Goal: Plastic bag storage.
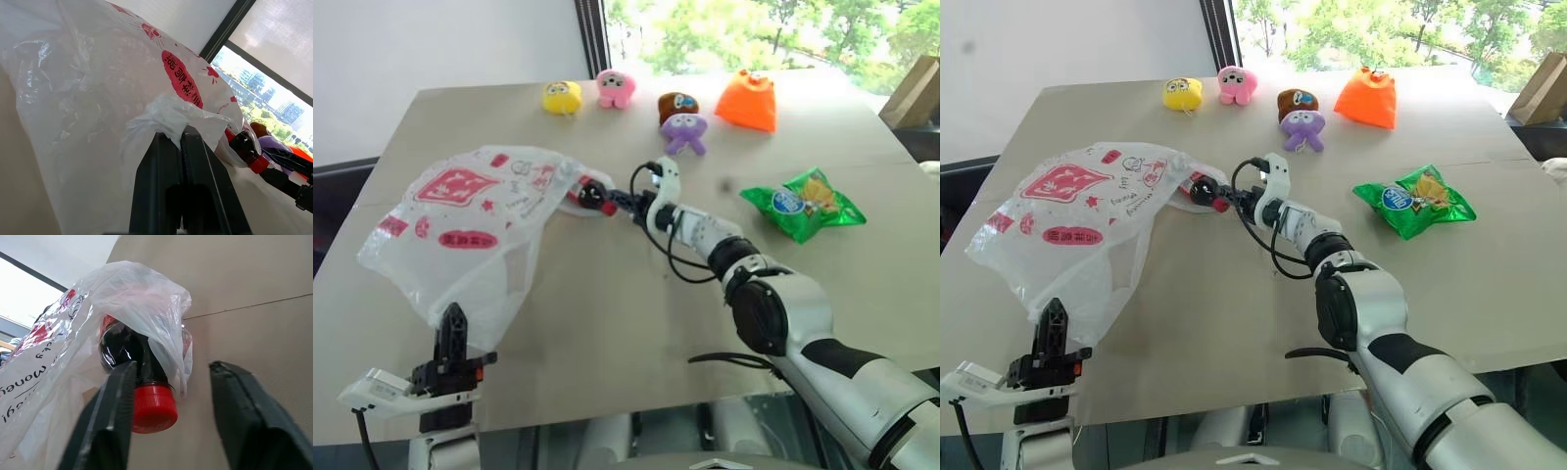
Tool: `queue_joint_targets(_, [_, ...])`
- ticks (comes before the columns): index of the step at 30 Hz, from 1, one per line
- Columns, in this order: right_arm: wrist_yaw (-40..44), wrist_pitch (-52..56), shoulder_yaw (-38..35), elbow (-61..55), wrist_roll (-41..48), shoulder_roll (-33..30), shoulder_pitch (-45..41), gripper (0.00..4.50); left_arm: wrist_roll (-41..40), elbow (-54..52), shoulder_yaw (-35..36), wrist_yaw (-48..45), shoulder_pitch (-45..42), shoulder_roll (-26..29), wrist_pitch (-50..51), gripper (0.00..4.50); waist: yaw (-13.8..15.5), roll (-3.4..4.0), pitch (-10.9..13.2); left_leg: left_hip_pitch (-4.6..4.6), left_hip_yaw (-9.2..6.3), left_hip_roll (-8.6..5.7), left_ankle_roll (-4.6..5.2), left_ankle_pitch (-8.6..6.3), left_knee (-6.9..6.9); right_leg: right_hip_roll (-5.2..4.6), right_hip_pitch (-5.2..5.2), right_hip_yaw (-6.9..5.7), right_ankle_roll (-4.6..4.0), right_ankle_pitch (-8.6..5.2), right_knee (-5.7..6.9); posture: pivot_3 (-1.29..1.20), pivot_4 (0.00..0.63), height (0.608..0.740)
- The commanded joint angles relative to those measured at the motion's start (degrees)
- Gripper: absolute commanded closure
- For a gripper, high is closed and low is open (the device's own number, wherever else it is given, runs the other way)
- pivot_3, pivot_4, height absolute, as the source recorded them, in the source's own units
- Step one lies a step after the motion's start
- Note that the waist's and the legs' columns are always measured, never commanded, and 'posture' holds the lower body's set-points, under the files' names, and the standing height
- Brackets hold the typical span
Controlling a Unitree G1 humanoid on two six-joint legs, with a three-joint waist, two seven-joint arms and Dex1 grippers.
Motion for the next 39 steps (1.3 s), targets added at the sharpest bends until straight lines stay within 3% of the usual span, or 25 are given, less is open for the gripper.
queue_joint_targets(1, [0.8, -1.0, 1.0, -0.8, -0.8, 6.8, -1.9, 3.71, 0.9, -0.8, 0.3, -0.9, 1.0, -0.1, -1.4, 4.50, 0.0, 0.00, 0.0, 0.00, 0.00, 0.00, 0.00, 0.00, 0.00, 0.00, 0.00, 0.00, 0.00, 0.00, 0.00, 0.00, 0.150, 0.740])
queue_joint_targets(3, [0.4, -1.5, 1.5, -0.7, -1.4, 7.2, -1.8, 4.46, 1.1, -0.9, 0.3, -1.1, 1.3, -0.3, -1.7, 4.50, 0.0, -0.02, 0.0, 0.00, 0.00, 0.00, 0.00, 0.00, 0.00, 0.00, 0.00, 0.00, 0.00, 0.00, 0.00, 0.00, 0.150, 0.740])
queue_joint_targets(12, [2.2, -1.4, 2.4, -0.9, -1.5, 8.5, -1.9, 4.46, 2.0, -1.2, -0.3, -2.0, 2.6, -1.2, -2.3, 4.50, 0.0, -0.05, 0.0, 0.02, 0.00, 0.00, 0.00, 0.00, 0.00, 0.00, 0.01, 0.01, 0.00, 0.00, 0.02, 0.00, 0.150, 0.740])
queue_joint_targets(15, [6.6, 0.8, 2.3, -1.4, -0.4, 8.7, -2.3, 4.46, 2.3, -1.4, -0.4, -2.3, 2.9, -1.2, -2.2, 4.50, 0.0, -0.05, 0.0, 0.02, 0.00, 0.01, 0.00, 0.00, 0.00, 0.01, 0.01, 0.00, 0.00, 0.00, 0.01, 0.00, 0.150, 0.740])
queue_joint_targets(19, [20.9, 6.7, 4.7, -3.1, 0.0, 8.0, -1.9, 4.46, 3.3, -0.8, -1.3, -2.3, 1.7, -0.6, -1.7, 4.50, 0.0, -0.04, 0.0, 0.02, 0.00, 0.01, 0.01, 0.00, 0.00, 0.01, 0.01, 0.00, 0.00, 0.00, 0.02, 0.00, 0.150, 0.740])
queue_joint_targets(24, [28.3, 10.3, 5.7, -4.6, 1.0, 6.3, -0.7, 4.46, 4.6, -0.1, -2.7, -2.7, -0.7, 1.2, -0.8, 4.50, 0.1, -0.06, -0.1, 0.02, -0.04, 0.00, 0.01, 0.00, 0.01, 0.01, 0.01, -0.02, 0.00, 0.00, 0.03, 0.00, 0.150, 0.740])
queue_joint_targets(32, [18.9, 0.8, 4.7, -4.8, 0.3, 3.8, 0.2, 4.46, 5.4, 0.9, -4.5, -3.8, -3.1, 3.1, 0.1, 4.50, 0.0, -0.05, 0.0, 0.02, -0.04, -0.03, -0.01, 0.00, 0.02, 0.00, 0.00, -0.02, 0.00, 0.00, 0.04, 0.00, 0.150, 0.740])
queue_joint_targets(35, [16.3, -4.7, 3.8, -5.2, 0.7, 2.9, -0.3, 3.14, 5.8, 1.5, -4.7, -4.1, -3.1, 3.1, -0.2, 4.50, 0.0, -0.05, 0.0, 0.02, -0.03, -0.03, -0.01, 0.00, 0.01, 0.01, -0.01, -0.01, 0.00, 0.00, 0.05, 0.00, 0.150, 0.740])
queue_joint_targets(39, [12.8, -13.0, 8.2, -5.4, -4.6, 2.9, 0.0, 1.44, 6.4, 1.7, -5.2, -4.6, -2.9, 2.8, -0.4, 4.50, 0.0, -0.05, 0.0, 0.02, -0.03, -0.03, -0.02, 0.01, 0.02, 0.00, -0.01, -0.01, 0.00, 0.00, 0.06, 0.00, 0.150, 0.740])
